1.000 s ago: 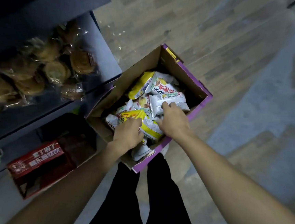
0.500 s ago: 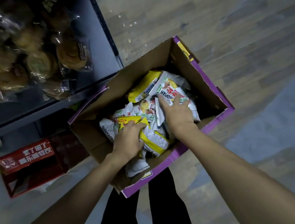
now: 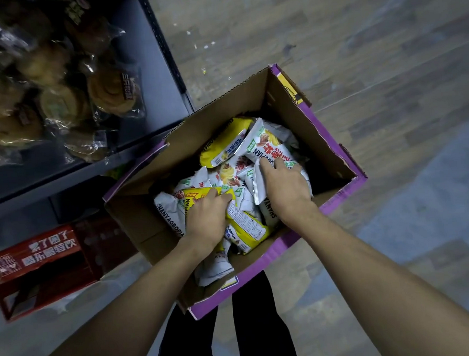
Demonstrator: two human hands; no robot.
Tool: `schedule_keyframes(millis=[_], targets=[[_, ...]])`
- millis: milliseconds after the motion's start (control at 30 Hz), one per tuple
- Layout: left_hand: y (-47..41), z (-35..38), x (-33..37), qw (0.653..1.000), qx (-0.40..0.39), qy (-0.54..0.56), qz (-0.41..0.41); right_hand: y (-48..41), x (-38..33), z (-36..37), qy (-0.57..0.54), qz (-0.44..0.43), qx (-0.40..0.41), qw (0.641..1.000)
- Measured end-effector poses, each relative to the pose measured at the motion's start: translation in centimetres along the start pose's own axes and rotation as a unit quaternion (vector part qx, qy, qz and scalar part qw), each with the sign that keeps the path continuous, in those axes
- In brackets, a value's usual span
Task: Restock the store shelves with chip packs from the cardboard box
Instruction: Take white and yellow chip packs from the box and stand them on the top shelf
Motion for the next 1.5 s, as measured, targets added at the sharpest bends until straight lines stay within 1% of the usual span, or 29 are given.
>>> schedule_keyframes(millis=[100, 200, 233, 300, 333, 400, 467, 500, 567, 633, 700, 733, 800, 833, 867, 933, 1000, 1067, 1100, 1167, 1200, 1267, 1333, 1433, 1500], targets=[[-0.1, -0.5, 0.3, 0.999, -0.011, -0.037, 0.021, -0.1, 0.1, -0.9, -0.004, -0.006, 0.03, 1.0], [0.0, -1.4, 0.4, 0.995, -0.025, -0.077, 0.055, 0.4, 0.2, -3.0, -0.014, -0.013, 0.088, 0.996], [0.2, -2.0, 0.1, 0.995, -0.023, -0.077, 0.062, 0.7, 0.2, -4.2, -0.02, -0.014, 0.114, 0.993], [0.6, -3.8, -0.6, 0.994, 0.008, -0.065, 0.085, 1.3, 0.2, -6.9, -0.039, -0.026, 0.167, 0.985], [0.8, -4.6, -0.8, 0.993, 0.019, -0.056, 0.103, 1.6, -0.1, -8.1, -0.043, -0.039, 0.187, 0.981], [1.3, -5.7, -1.4, 0.993, -0.005, 0.0, 0.116, 1.9, -0.7, -9.8, -0.051, -0.07, 0.208, 0.974], [1.8, -6.9, -2.0, 0.992, -0.03, 0.083, 0.093, 2.1, -1.0, -10.6, -0.114, -0.097, 0.203, 0.968], [2.0, -7.7, -2.3, 0.991, -0.024, 0.112, 0.075, 2.2, -0.9, -10.8, -0.167, -0.108, 0.203, 0.959], [2.4, -9.3, -3.1, 0.99, 0.013, 0.139, 0.034, 2.6, -0.3, -10.7, -0.265, -0.11, 0.216, 0.933], [3.1, -10.7, -3.5, 0.987, 0.075, 0.144, -0.001, 2.9, 0.6, -9.6, -0.307, -0.088, 0.228, 0.92], [3.8, -11.7, -3.2, 0.977, 0.15, 0.152, -0.024, 3.4, 1.3, -7.9, -0.29, -0.057, 0.234, 0.926], [4.1, -12.0, -2.9, 0.969, 0.185, 0.161, -0.028, 3.6, 1.5, -7.1, -0.258, -0.042, 0.236, 0.936], [4.1, -11.8, -2.1, 0.955, 0.232, 0.182, -0.028, 4.2, 1.6, -5.5, -0.161, -0.014, 0.226, 0.961], [3.8, -11.1, -1.8, 0.95, 0.238, 0.198, -0.03, 4.4, 1.6, -4.7, -0.118, -0.004, 0.212, 0.97], [3.3, -10.1, -1.7, 0.948, 0.233, 0.215, -0.035, 4.7, 1.5, -3.9, -0.086, 0.003, 0.19, 0.978], [2.2, -7.3, -1.7, 0.945, 0.197, 0.254, -0.052, 4.9, 1.3, -1.8, -0.032, 0.012, 0.126, 0.991], [1.7, -5.0, -1.9, 0.931, 0.168, 0.316, -0.063, 4.9, 1.2, -0.3, 0.002, 0.021, 0.067, 0.998], [1.5, -3.7, -2.1, 0.911, 0.151, 0.378, -0.071, 4.7, 1.1, 0.3, -0.018, 0.016, 0.034, 0.999], [1.4, -3.3, -2.1, 0.91, 0.139, 0.384, -0.066, 4.5, 0.7, 0.4, -0.047, -0.002, 0.028, 0.999], [1.3, -2.9, -1.9, 0.922, 0.116, 0.366, -0.041, 4.1, -0.4, 0.1, -0.122, -0.048, 0.028, 0.991], [1.3, -2.7, -2.0, 0.925, 0.101, 0.364, -0.033, 3.9, -0.9, 0.1, -0.146, -0.057, 0.022, 0.987], [0.8, -2.1, -2.5, 0.931, 0.069, 0.358, -0.027, 3.4, -1.6, 0.8, -0.143, -0.05, -0.002, 0.988], [0.4, -1.9, -3.0, 0.937, 0.051, 0.344, -0.025, 3.0, -1.9, 1.3, -0.133, -0.023, -0.004, 0.991], [0.5, -3.3, -3.6, 0.934, 0.078, 0.348, -0.02, 2.7, -1.9, 1.3, -0.162, 0.008, 0.029, 0.986], [0.9, -4.7, -3.6, 0.922, 0.097, 0.376, -0.004, 2.7, -1.7, 1.3, -0.191, 0.015, 0.027, 0.981]])
Point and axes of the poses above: each hand's wrist, its own y-axis away from the middle knuckle, its own z-axis out of the palm, x = y × z, the point moved 10 cm from there along -y, towards the middle knuckle, and after that the axes turned 1 degree about z, right-handed, at the moved point
